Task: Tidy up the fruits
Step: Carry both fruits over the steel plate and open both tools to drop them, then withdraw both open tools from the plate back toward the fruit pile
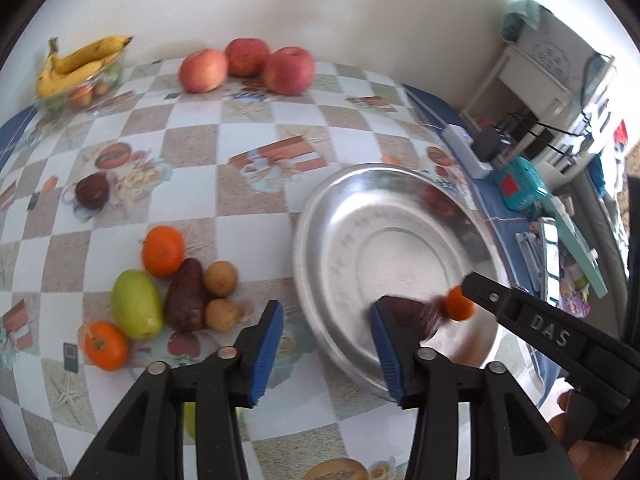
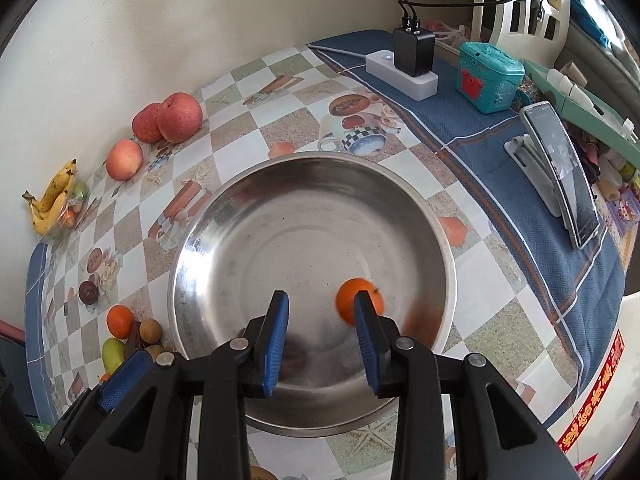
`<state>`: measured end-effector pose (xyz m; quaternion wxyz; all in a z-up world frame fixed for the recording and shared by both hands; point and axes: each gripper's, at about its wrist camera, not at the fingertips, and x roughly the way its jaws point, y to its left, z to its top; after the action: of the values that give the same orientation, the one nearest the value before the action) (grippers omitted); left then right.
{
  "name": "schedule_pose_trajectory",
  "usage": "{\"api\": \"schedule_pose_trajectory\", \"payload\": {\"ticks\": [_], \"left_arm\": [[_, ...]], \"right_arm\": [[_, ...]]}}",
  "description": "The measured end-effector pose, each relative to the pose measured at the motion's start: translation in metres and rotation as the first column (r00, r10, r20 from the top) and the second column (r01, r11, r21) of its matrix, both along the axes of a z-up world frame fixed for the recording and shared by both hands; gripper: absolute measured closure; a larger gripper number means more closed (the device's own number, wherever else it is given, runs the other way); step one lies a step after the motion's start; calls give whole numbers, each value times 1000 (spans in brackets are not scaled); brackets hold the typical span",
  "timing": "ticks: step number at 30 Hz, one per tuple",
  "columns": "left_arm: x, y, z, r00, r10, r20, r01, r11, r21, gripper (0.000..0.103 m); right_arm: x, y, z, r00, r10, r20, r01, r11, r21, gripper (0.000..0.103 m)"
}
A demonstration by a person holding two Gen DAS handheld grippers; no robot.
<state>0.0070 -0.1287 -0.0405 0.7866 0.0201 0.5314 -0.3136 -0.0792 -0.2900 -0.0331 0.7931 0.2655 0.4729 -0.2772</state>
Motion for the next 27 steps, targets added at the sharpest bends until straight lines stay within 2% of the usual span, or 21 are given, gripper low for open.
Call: {"api": "schedule_pose_trajectory", "payload": {"ticks": [1,2,3,5,6,8,10,14,18,22,27], "left_arm": [[2,4,-1,1000,22,-3,-22,1000,11,31],[5,7,-1,999,49,-1,-49,998,27,22],[7,11,-2,997,79,6,-79,995,54,19],[10,18,-1,990,134,43,-138,984,110,6],[11,21,0,986,151,64,-159,977,139,4],[15,30,0,977,186,104,-204,957,206,0],[19,40,-1,966,223,134,-251,932,260,0],[32,68,-2,940,305,155,-340,882,327,0],[45,104,3,900,395,185,-436,828,352,0],[53,132,14,878,436,196,-478,817,322,0],[59,157,28,866,446,225,-497,812,305,0]], "right_arm": [[0,0,-1,1000,1,-3,-1,1000,1,68],[1,1,-2,1000,4,-8,-4,1000,2,68],[1,1,-3,1000,6,-12,-6,1000,4,65],[2,3,-5,1000,12,-20,-12,1000,8,53],[3,4,-6,999,21,-24,-21,1000,11,46],[6,8,-7,999,40,-30,-40,999,9,45],[11,14,-7,997,69,-41,-69,998,-9,43],[25,40,-6,980,190,-54,-192,980,-50,37],[38,70,-2,946,322,-49,-325,941,-90,12],[46,95,0,914,400,-63,-405,903,-142,11],[50,110,2,895,444,-45,-445,882,-157,11]]}}
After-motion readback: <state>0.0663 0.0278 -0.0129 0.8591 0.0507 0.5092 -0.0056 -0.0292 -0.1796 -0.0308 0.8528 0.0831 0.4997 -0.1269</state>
